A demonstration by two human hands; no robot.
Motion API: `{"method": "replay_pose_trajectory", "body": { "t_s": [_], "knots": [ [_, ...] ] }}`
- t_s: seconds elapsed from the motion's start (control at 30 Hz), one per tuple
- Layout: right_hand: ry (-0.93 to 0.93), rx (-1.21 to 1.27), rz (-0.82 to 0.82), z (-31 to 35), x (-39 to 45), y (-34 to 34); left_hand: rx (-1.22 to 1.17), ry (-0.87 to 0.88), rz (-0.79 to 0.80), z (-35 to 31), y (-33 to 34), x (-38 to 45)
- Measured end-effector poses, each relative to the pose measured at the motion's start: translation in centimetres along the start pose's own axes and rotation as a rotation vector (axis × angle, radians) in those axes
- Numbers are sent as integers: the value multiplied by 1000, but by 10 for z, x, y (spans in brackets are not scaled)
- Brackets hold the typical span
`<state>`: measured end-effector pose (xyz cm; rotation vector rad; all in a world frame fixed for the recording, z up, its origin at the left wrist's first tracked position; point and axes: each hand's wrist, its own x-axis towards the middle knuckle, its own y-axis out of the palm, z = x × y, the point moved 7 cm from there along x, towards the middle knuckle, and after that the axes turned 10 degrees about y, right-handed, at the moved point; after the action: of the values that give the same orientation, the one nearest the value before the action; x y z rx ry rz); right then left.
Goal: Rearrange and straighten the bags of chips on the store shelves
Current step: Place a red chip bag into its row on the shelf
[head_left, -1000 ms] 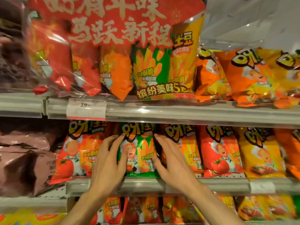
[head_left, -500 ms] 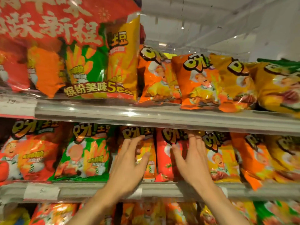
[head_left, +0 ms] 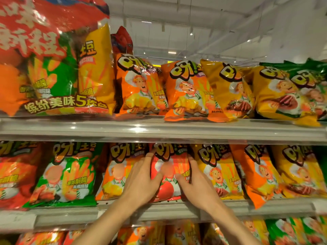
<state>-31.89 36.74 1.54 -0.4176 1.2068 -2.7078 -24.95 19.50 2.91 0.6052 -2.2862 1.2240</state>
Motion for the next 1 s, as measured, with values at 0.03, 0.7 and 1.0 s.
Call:
{"method": "replay_pose_trajectory", "body": {
  "t_s": [0.03, 0.7, 1.0],
  "knots": [
    [1, 17, 9, 0, 0, -1, -9, 16, -6, 0, -1, 0],
    [-185, 341, -69, 78, -48, 16, -453, -32, -219, 37, -93, -43],
    [-299, 416, 59, 177, -80, 98, -393, -55, -393, 107, -196, -100]
  ]
}}
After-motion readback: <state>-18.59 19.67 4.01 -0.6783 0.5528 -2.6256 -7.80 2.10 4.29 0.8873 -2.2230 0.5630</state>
